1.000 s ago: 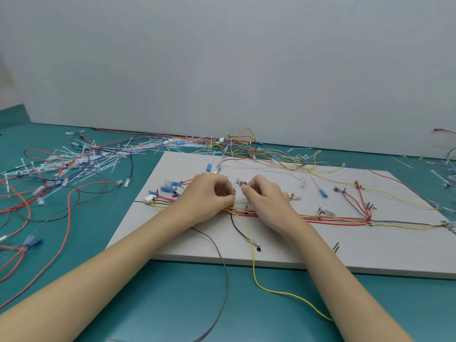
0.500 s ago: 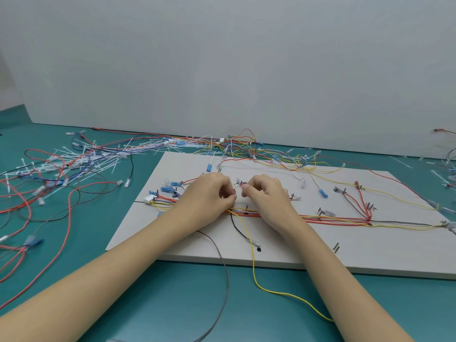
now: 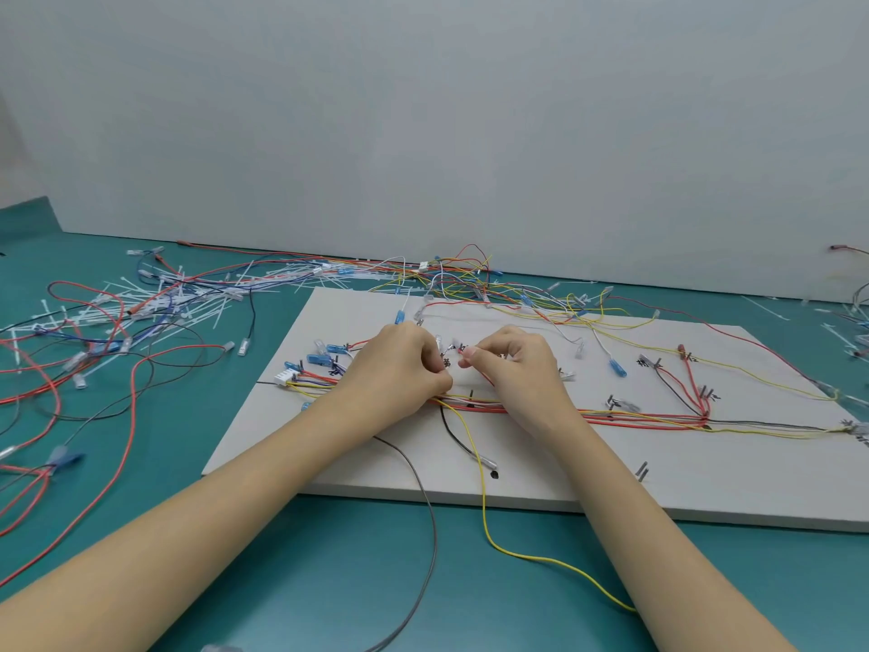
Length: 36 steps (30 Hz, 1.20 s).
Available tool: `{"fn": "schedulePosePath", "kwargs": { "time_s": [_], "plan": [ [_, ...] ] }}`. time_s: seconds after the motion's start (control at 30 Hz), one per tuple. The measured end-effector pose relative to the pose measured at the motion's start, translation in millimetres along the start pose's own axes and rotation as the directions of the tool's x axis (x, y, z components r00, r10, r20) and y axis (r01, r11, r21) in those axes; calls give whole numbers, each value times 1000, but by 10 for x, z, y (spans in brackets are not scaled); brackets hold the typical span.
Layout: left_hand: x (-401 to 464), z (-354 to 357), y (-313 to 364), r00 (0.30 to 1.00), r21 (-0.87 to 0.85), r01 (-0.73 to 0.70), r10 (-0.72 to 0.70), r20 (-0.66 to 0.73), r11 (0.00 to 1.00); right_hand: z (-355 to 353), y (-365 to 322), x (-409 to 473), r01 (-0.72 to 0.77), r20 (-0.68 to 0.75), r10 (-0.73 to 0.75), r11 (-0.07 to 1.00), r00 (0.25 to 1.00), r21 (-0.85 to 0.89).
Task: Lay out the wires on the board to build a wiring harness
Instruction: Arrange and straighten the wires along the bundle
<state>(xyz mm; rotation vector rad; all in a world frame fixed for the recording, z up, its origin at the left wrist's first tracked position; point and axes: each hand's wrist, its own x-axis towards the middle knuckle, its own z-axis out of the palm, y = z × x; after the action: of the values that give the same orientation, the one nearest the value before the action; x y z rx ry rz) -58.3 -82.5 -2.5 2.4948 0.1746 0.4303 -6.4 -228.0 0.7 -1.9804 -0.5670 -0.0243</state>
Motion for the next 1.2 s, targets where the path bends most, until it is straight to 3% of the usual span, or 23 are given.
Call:
{"fn": "schedulePosePath", "kwargs": {
  "time_s": [0.33,0.67,0.83,1.03,1.1,1.2],
  "plan": [
    [75,-10,-3,997,8,73,-73,26,997,-25,28,42,-37,-10,38,998,999,52],
    [280,-77,230,966,313,168,-219,136,935,-83,42,79,-104,-33,117,959,993,262],
    [397,-109,245,923,302,231,-307,234,925,-82,64,92,-129,-39,150,935,988,330],
    [431,-82,201,914,274,241,-313,259,931,-65,75,81,-232,35,237,893,971,385],
    [438,-85,186,914,257,241,-308,265,936,-88,61,76,-193,65,182,918,981,348],
    [432,-171,146,903,217,220,-282,323,951,-133,22,60,2,59,-12,987,998,160]
  ]
}}
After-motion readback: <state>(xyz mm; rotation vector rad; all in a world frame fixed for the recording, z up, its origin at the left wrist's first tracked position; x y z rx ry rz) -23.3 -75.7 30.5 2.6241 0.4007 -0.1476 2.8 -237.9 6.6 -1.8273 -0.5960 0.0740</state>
